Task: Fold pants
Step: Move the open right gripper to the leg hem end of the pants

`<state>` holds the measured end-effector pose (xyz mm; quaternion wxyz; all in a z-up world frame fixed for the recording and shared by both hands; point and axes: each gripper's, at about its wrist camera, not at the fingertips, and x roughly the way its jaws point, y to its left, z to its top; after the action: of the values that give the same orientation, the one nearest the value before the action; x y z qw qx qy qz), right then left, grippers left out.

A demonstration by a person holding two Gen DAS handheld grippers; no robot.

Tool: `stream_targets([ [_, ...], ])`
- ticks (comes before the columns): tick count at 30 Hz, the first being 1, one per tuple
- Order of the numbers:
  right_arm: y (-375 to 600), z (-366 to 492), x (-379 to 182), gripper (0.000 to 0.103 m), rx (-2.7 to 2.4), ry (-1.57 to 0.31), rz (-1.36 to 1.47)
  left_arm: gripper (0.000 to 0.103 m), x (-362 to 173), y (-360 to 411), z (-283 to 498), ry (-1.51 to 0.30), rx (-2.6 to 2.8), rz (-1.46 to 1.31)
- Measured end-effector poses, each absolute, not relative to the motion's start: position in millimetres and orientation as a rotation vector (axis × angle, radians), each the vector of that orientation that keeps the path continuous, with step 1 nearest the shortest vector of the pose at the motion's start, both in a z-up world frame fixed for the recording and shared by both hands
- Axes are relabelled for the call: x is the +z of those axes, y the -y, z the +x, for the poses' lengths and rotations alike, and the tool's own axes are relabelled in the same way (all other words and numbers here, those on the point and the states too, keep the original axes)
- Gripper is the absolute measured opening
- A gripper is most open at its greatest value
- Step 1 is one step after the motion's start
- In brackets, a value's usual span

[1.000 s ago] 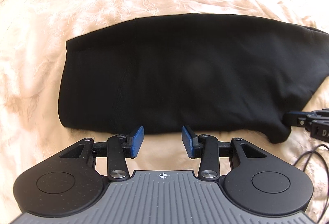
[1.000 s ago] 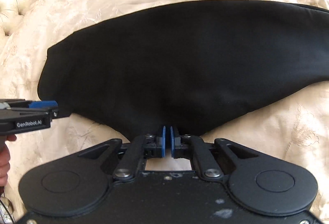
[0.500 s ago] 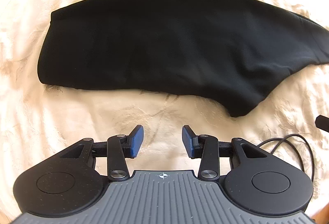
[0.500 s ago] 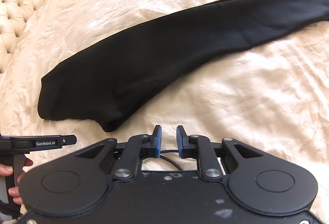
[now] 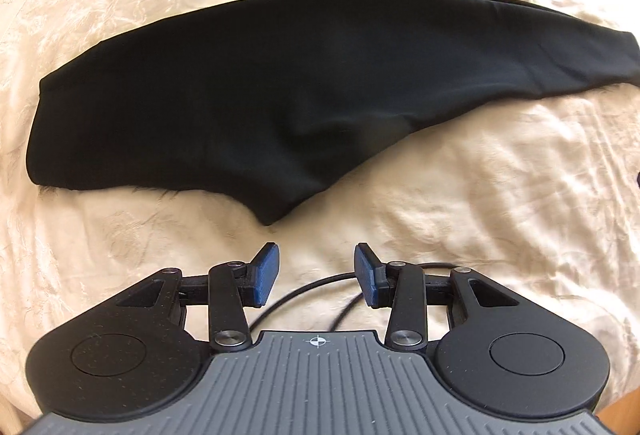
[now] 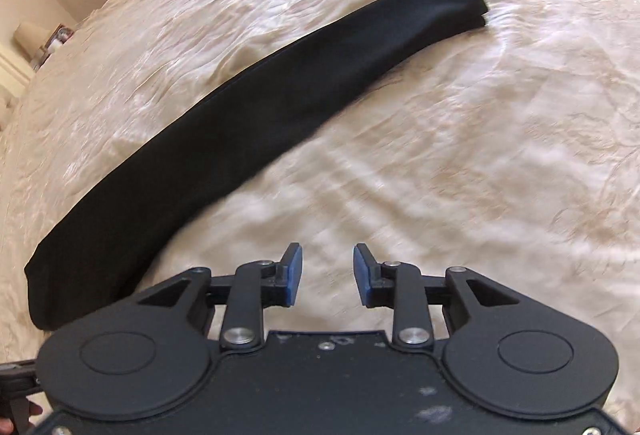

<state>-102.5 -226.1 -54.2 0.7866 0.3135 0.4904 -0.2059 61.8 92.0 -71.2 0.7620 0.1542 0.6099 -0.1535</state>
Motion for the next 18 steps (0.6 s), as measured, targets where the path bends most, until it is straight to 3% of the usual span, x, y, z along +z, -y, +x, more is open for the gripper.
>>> stream_targets([
  [7,316,-99,-65,0.034,-0.5,-1.018,0.638,0.04,-76,-19,21,-1.282,-0.376,0.4],
  [18,429,-75,-75,0.037,-0.491,-1.019,0.635,0.04,-65,93,29,-1.225,-0.446,0.412],
])
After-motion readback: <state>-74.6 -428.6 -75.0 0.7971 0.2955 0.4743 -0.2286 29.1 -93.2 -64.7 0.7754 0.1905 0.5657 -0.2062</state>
